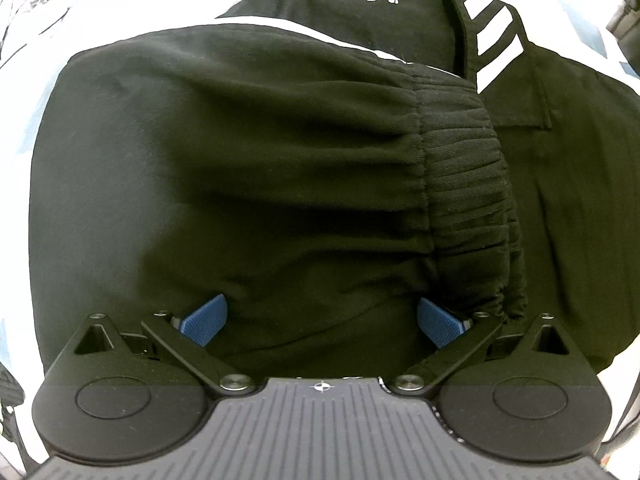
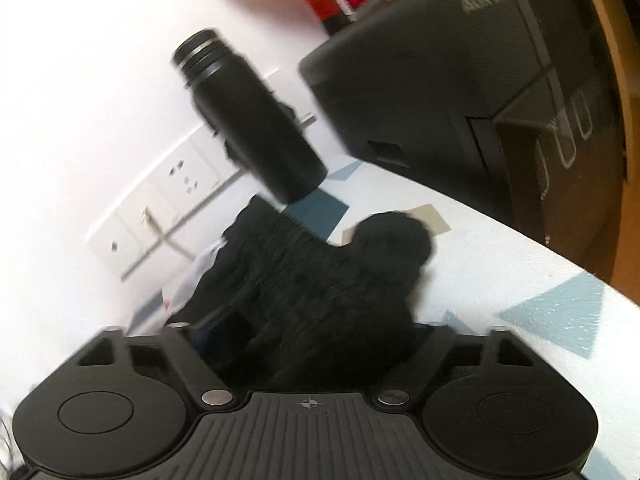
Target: Fold clothes
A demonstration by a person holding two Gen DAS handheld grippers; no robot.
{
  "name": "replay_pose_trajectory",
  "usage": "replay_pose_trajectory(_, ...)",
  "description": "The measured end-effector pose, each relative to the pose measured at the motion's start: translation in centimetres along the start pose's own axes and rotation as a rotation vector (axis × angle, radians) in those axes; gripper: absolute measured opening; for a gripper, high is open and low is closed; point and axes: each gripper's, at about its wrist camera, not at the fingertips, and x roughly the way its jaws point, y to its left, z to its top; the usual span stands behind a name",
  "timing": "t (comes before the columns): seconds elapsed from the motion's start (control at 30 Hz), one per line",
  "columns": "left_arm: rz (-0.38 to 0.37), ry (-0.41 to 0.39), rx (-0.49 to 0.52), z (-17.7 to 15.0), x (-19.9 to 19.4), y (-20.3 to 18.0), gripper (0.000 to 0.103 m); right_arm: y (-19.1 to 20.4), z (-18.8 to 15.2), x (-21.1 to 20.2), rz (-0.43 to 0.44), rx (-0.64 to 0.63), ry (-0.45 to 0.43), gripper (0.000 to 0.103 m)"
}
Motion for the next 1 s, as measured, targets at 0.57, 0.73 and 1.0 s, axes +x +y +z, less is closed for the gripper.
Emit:
replay_pose_trajectory(0.57,-0.001,-0.037,0.012,2.6,-0.8,-1.1,0.103,-1.6,3.3,-1.0,0.043,0.066,-0.017,0.021)
replay_pose_trajectory(0.73,-0.032,-0.093,0.056,2.2,-1.5,-0.3,0.103,1.8,4.4,-2.6,0.103,0.001,-0.046,0.021)
replay_pose_trajectory(1.0,-0.304,-0.274,-0.025,1.2,-7.7,5.6,0.102,12.9,3.6,-7.1,0.31,-0.21,-0.061,0.021)
